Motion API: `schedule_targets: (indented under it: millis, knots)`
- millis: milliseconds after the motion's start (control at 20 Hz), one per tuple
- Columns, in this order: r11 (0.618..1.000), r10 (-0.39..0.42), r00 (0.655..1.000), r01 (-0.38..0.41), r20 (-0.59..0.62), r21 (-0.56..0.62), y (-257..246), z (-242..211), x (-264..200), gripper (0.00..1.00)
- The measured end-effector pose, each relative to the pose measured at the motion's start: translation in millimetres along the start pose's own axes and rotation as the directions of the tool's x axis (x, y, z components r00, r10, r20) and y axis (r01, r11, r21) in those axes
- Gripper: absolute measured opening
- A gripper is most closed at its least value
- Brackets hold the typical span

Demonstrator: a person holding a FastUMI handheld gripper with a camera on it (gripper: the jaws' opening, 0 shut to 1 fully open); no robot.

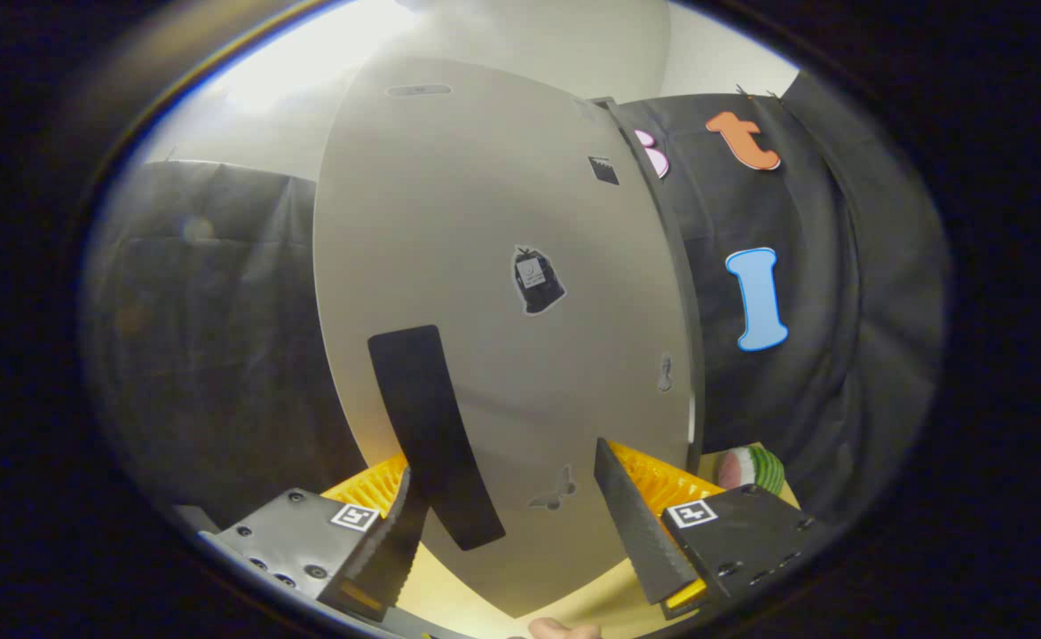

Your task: Open the shoe cabinet door, grab the shoes and put them into the shoe cabinet, then close the shoe cabinet door.

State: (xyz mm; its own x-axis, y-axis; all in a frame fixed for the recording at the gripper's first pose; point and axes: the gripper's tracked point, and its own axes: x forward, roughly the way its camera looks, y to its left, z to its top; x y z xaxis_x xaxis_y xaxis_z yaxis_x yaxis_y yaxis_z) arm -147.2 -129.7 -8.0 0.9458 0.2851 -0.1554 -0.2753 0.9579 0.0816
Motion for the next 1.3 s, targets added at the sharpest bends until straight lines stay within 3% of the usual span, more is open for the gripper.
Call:
schedule_targets:
  millis: [950,1300]
  knots:
    - [1.0,-0.015,1.0,0.015,-0.002,0.01,73,-15,133,1.0]
    - [0.998,-0.064,0.997,0.065,0.03,-0.021,85,-12,165,1.0]
